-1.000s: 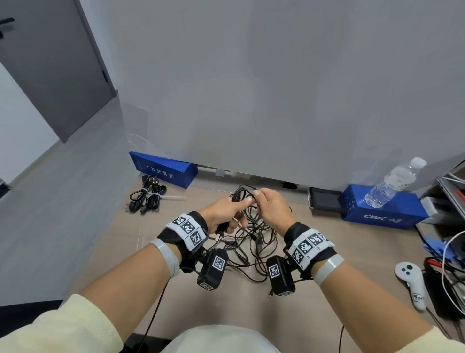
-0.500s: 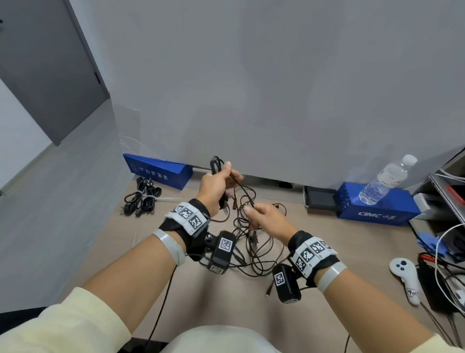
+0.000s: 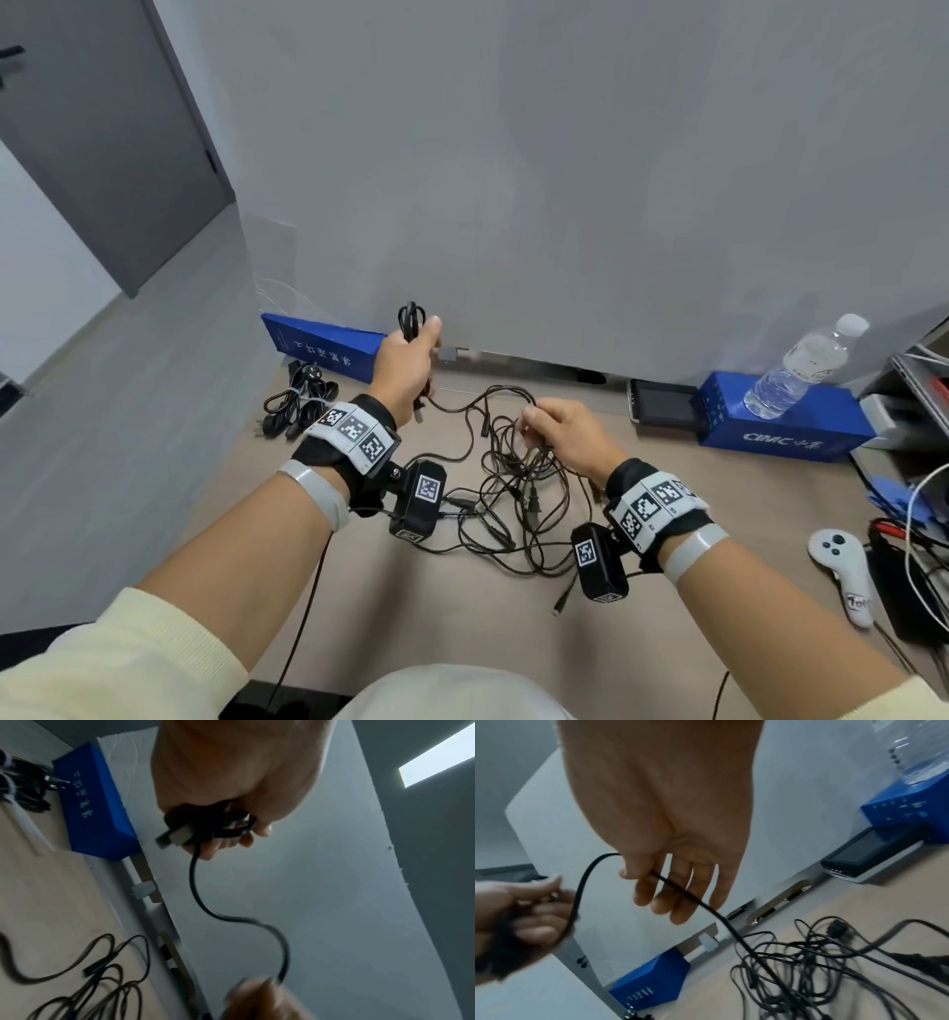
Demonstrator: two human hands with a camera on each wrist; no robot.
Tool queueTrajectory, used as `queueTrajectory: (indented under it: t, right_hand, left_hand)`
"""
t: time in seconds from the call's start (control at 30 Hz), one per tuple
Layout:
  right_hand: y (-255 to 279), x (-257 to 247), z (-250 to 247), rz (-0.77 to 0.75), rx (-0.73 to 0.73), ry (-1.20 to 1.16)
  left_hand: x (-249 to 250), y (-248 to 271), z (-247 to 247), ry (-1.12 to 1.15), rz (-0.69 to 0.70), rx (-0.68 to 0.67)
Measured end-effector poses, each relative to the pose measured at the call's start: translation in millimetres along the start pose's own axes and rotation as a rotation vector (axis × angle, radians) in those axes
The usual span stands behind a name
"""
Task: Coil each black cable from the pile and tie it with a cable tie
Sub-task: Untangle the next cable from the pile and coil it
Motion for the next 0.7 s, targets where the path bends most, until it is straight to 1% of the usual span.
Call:
queueTrajectory:
  t: [0.07, 0.17, 0.23, 0.37, 0.5, 0.53, 0.6, 0.7]
  right_hand:
    - [-2, -21, 2, -0.082, 0.019, -0.044]
    - [-2, -40, 16, -0.152, -0.066, -0.051]
    - [-3, -44, 23, -0.158, -0.09, -0.038]
    - [-10, -31, 22, -0.097, 0.017, -0.018]
    - [-13, -24, 20, -0.077, 0.114, 0.078]
    - [-13, -24, 20, -0.072, 0.124, 0.094]
    - [-13, -26, 18, -0.078, 0.132, 0.098]
    - [-13, -28, 10, -0.088, 0.136, 0.077]
  left_hand:
    - [-11, 1, 6, -0.098, -0.012, -0.077]
    - [-18, 12, 19, -0.191, 0.002, -0.255]
    - [-19, 21, 25, -0.235, -0.007, -0.363]
    - [-24, 36, 35, -0.309, -0.086, -0.575]
    - [-37, 41, 43, -0.465, -0.055, -0.803]
    - [-39, 42, 43, -0.48, -0.05, -0.829]
    - [-38, 44, 42, -0.429, -0.051, -0.825]
    - [-29, 45, 38, -0.221, -0.029, -0.783]
Point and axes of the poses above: each hand's wrist, its own y-axis away from the middle knuckle, its own z-axis out of the palm, x = y × z, the point moved 4 cm from there along -y, towards the middle knuckle, and after that the axes turned 15 degrees about -y, right-handed, at the moved point
